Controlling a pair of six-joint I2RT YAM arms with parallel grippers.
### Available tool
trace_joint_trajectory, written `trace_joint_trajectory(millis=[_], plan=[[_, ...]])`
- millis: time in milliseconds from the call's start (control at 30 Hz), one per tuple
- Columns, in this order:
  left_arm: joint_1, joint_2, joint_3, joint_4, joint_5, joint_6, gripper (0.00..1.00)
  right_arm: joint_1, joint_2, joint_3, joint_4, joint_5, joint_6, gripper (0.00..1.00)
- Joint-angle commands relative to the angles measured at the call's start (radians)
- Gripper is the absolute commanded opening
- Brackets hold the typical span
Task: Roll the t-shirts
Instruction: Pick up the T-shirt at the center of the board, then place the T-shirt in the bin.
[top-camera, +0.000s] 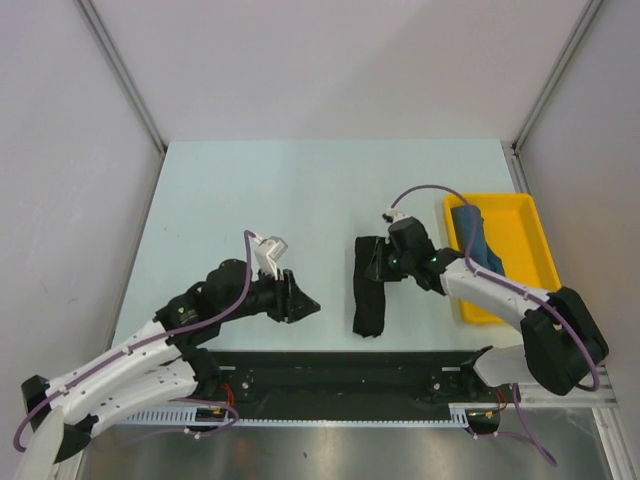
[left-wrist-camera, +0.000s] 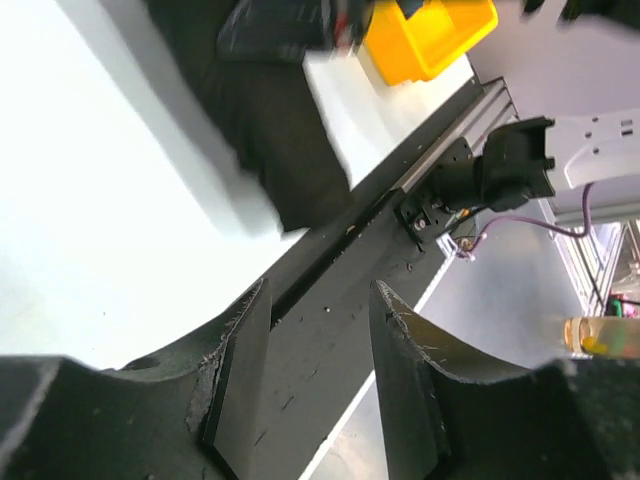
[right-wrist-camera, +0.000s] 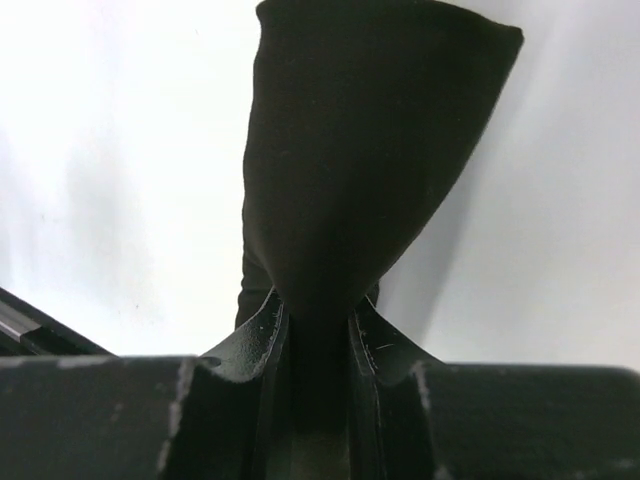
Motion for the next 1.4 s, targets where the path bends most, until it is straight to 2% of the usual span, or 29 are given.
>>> trace_joint_trajectory(millis=[0,100,200,233,300,333,433,567,667,933,1100,1367], plan=[[0.008,-0.043,0.051,-0.060,0.029,0.082,0.48,-0.155,-0.108,0.131,-0.166,-0.075,-0.263,0.00],[0.009,-0.056,0.055,-0.065,0.047,0.099,0.48,-0.259,-0.121,0.195,-0.239,-0.124,-0.401,0.00],[0.009,-0.086,0.045,-0.069,0.058,0.111,0.47,-0.422,-0.105,0.258,-0.316,-0.245,-0.520,0.00],[0.011,-0.100,0.038,-0.069,0.061,0.114,0.47,-0.509,-0.101,0.275,-0.354,-0.300,-0.540,0.00],[0.011,-0.114,0.029,-0.066,0.066,0.123,0.48,-0.600,-0.079,0.303,-0.374,-0.360,-0.556,0.00],[0.012,-0.125,0.018,-0.060,0.069,0.125,0.47,-0.691,-0.069,0.324,-0.374,-0.442,-0.554,0.00],[0.014,-0.146,-0.001,-0.042,0.089,0.125,0.47,-0.777,-0.004,0.381,-0.405,-0.500,-0.626,0.00],[0.017,-0.168,-0.010,-0.045,0.087,0.148,0.47,-0.876,0.091,0.502,-0.543,-0.540,-0.752,0.00],[0.020,-0.188,-0.031,-0.040,0.087,0.151,0.46,-0.977,0.116,0.524,-0.520,-0.674,-0.733,0.00],[0.034,-0.208,-0.073,-0.031,0.081,0.166,0.46,-1.139,0.201,0.656,-0.522,-0.885,-0.697,0.00],[0.046,-0.202,-0.088,-0.011,0.073,0.171,0.46,-1.215,0.246,0.784,-0.583,-0.926,-0.700,0.00],[0.049,-0.197,-0.097,0.004,0.072,0.171,0.46,-1.205,0.378,0.907,-0.693,-0.853,-0.764,0.00]])
